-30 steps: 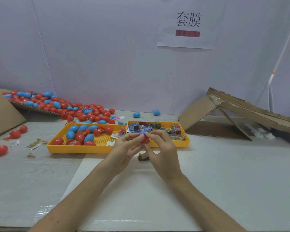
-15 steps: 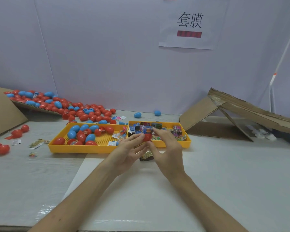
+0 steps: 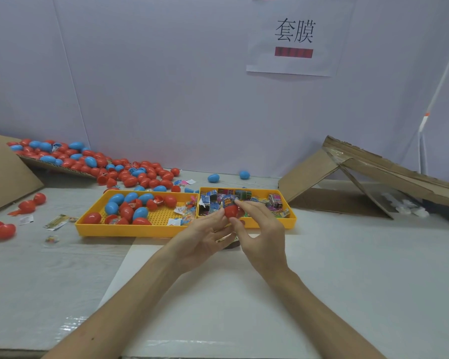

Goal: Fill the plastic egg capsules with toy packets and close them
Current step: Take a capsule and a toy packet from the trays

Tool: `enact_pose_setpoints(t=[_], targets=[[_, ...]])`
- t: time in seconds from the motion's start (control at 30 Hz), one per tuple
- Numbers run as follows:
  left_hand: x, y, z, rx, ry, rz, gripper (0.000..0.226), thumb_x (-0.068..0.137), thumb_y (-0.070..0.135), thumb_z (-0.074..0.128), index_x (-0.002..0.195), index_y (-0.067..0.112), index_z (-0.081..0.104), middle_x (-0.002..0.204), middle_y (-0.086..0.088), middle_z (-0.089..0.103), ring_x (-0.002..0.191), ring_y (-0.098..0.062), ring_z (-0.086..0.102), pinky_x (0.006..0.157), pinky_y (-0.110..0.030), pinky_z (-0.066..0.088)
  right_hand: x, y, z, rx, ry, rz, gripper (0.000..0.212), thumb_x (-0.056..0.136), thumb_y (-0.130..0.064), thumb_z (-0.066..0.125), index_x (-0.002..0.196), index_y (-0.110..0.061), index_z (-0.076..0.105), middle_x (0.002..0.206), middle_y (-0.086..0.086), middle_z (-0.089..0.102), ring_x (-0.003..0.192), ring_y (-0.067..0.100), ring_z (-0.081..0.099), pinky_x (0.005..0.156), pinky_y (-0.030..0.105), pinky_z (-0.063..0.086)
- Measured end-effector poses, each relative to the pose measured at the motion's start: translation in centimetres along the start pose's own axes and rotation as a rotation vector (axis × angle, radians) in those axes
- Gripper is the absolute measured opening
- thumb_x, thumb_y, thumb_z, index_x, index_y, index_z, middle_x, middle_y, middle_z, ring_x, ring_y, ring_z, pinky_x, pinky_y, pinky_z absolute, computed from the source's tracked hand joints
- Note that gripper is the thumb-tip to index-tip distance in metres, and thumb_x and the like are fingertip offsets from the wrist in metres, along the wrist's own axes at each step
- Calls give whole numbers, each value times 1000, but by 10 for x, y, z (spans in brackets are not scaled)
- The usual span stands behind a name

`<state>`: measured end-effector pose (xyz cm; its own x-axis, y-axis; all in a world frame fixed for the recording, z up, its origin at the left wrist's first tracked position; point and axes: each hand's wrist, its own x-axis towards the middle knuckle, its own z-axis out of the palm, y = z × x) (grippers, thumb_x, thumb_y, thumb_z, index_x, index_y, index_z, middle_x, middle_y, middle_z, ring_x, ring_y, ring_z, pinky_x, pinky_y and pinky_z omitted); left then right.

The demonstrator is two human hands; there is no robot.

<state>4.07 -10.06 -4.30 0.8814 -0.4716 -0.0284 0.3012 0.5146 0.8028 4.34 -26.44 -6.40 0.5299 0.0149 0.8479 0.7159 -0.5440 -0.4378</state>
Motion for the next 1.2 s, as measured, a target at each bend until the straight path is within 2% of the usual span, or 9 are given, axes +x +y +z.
enact_pose_setpoints(t=[0.17, 0.37, 0.6, 0.7, 0.87, 0.93, 1.03, 1.13, 1.2], targets=[[-2, 1, 4, 68, -50, -49, 40, 103, 37, 56, 135, 14, 66, 138, -7, 64, 124, -22, 62, 103, -37, 54, 1, -1, -2, 29, -16, 5, 39, 86, -8, 76, 124, -12, 69, 117, -3, 68, 114, 1, 59, 98, 12, 43], [-2, -1, 4, 101, -43, -8, 39, 100, 46, 57, 125, 21, 73, 138, -7, 64, 133, -24, 57, 100, -37, 54, 1, -4, -2, 56, -53, -14, 45, 82, 0, 77, 125, -12, 69, 118, -2, 67, 113, 0, 58, 97, 16, 46], [1, -2, 1, 138, -31, -10, 39, 102, 45, 54, 127, 20, 71, 134, -4, 66, 124, -21, 60, 109, -40, 48, 1, -3, -2, 25, -27, -15, 38, 80, -7, 79, 117, -14, 73, 112, -12, 67, 106, 6, 64, 91, 44, 54], [2, -3, -1, 168, -51, -7, 46, 100, 46, 57, 134, 17, 66, 127, -7, 64, 125, -24, 56, 115, -47, 41, 1, -1, -2, -2, -14, -39, 37, 77, -4, 82, 112, -13, 75, 107, -7, 71, 98, 11, 68, 85, 46, 55], [3, -3, -3, 226, -69, -9, 49, 101, 46, 54, 139, 17, 61, 141, -18, 52, 140, -33, 48, 120, -56, 32, 1, 1, -2, -23, 5, -51, 34, 76, -3, 83, 108, -11, 77, 106, -3, 74, 98, 15, 70, 83, 47, 56], [4, -4, -3, 227, -71, -7, 49, 101, 45, 54, 139, 16, 62, 139, -18, 53, 136, -32, 52, 120, -57, 31, 1, 1, -3, -21, 21, -46, 34, 75, -2, 84, 107, -10, 78, 106, -3, 75, 99, 17, 70, 84, 48, 56], [5, -4, -5, 218, -83, 2, 48, 100, 45, 55, 136, 13, 64, 139, -13, 58, 131, -29, 53, 120, -59, 29, 1, 0, -3, 16, 17, -29, 38, 76, -2, 82, 112, -12, 76, 110, -5, 73, 104, 12, 68, 88, 44, 56], [5, -3, -5, 230, -116, 8, 45, 102, 45, 49, 134, 18, 66, 147, -5, 57, 139, -30, 49, 121, -61, 27, 4, -1, -4, 43, 0, 27, 49, 78, -6, 82, 125, -15, 69, 114, -4, 69, 110, 0, 59, 96, 21, 48], [4, -3, -6, 256, -129, 2, 45, 107, 44, 41, 138, 20, 63, 150, -3, 55, 141, -28, 48, 121, -61, 26, 5, 0, -5, 44, 7, 46, 44, 77, -8, 84, 119, -15, 72, 113, -5, 68, 109, -2, 59, 94, 21, 49]])
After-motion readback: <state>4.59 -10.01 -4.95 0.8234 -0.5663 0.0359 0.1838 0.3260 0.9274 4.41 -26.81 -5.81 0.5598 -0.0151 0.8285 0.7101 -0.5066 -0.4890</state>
